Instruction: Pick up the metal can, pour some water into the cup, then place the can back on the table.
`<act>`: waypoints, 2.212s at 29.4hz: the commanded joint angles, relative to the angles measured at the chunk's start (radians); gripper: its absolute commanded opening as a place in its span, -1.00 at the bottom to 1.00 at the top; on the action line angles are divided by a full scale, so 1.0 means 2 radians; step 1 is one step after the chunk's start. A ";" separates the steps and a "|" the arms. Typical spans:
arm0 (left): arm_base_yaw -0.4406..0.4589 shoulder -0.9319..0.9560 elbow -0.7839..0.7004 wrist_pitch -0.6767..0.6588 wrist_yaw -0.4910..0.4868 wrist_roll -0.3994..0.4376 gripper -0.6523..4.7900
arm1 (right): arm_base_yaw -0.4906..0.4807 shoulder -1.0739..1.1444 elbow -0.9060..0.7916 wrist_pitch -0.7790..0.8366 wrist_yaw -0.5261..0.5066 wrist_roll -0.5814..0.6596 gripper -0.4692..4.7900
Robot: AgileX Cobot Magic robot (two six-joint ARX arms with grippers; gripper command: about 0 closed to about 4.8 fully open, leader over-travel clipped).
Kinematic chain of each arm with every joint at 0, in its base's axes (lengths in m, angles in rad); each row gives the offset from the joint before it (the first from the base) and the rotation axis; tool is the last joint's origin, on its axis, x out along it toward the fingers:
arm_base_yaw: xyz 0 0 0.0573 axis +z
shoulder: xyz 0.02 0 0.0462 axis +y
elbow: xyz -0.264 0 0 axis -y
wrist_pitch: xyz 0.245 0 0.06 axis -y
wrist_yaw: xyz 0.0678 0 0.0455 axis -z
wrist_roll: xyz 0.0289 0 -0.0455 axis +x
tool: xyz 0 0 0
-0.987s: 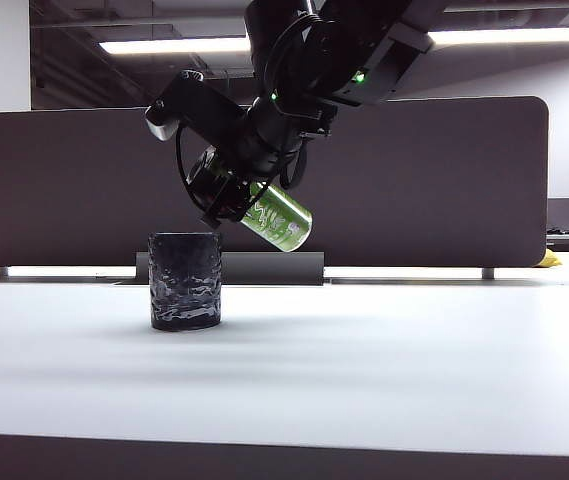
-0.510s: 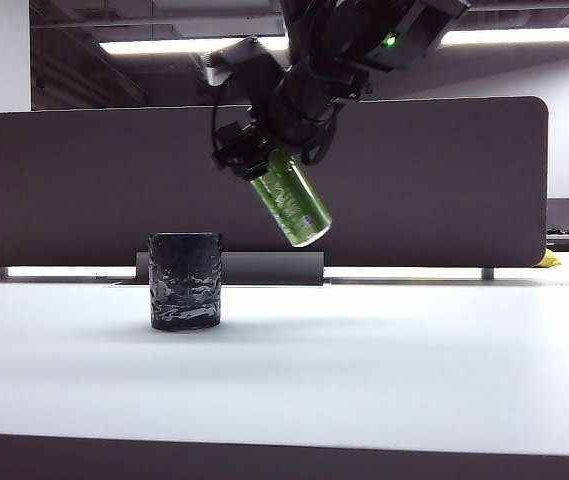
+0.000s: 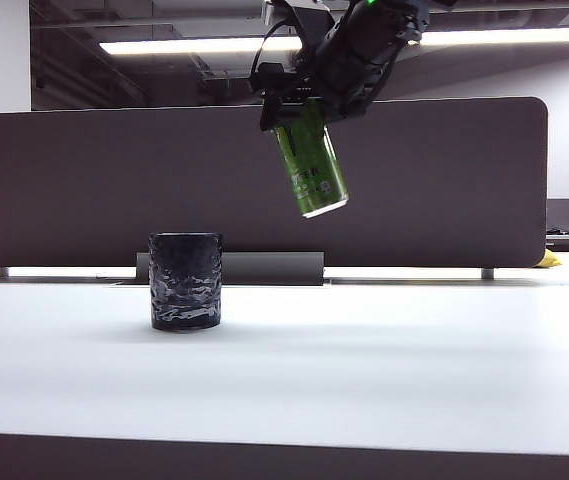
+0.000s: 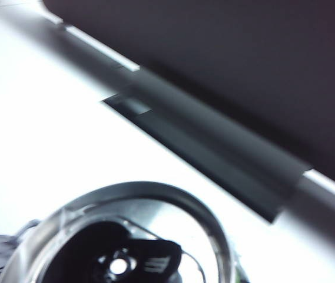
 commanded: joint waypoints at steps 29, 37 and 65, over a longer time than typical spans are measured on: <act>0.011 0.000 0.001 0.006 0.000 0.000 -0.78 | -0.067 -0.091 -0.328 0.344 -0.107 0.199 0.18; 0.011 0.000 0.001 0.007 0.000 0.000 -0.78 | -0.068 -0.091 -0.392 0.399 -0.105 0.196 0.18; 0.011 0.000 0.001 0.007 0.000 0.000 -0.78 | -0.068 -0.064 -0.410 0.449 -0.101 0.107 0.18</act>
